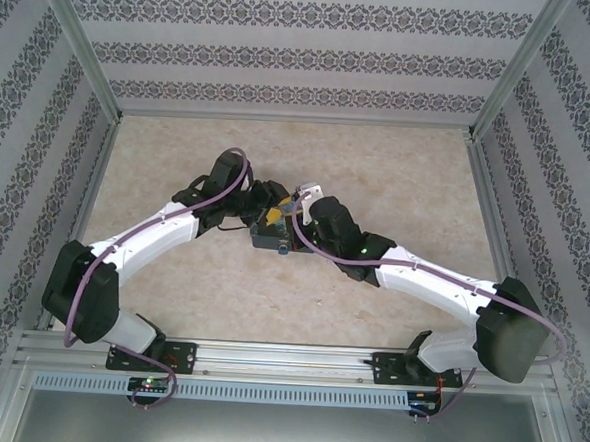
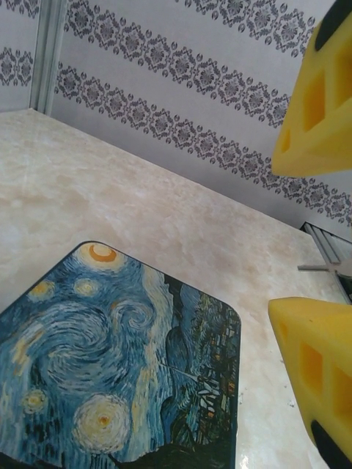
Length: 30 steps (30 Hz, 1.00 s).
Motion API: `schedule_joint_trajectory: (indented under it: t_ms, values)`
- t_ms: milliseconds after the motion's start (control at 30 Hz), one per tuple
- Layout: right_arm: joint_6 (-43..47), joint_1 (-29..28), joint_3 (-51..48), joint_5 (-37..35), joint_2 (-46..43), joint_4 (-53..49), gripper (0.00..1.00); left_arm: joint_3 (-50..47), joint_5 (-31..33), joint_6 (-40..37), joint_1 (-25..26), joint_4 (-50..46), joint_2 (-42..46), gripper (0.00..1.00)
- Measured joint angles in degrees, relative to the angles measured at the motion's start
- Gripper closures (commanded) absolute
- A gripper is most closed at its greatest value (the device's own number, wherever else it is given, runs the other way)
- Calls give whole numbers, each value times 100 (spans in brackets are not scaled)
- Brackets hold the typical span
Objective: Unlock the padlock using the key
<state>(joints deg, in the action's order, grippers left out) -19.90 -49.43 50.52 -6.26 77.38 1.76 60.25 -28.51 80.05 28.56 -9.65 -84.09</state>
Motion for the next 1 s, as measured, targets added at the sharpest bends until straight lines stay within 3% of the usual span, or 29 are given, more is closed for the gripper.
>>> schedule_joint_trajectory:
  t_ms: [667, 800, 900, 933, 1000]
  values:
    - [234, -212, 199, -398, 46, -170, 100, 0, 0, 144, 127, 155, -118, 85]
    - [234, -221, 208, -409, 76, -210, 100, 0, 4, 138, 149, 173, -118, 99]
    - [234, -221, 225, -437, 79, -238, 100, 0, 7, 144, 146, 195, -122, 100]
    - [234, -221, 225, -444, 79, -238, 95, 0, 9, 144, 146, 197, -122, 100]
    - [229, -221, 225, -446, 76, -247, 65, -2, 0, 140, 149, 203, -131, 100]
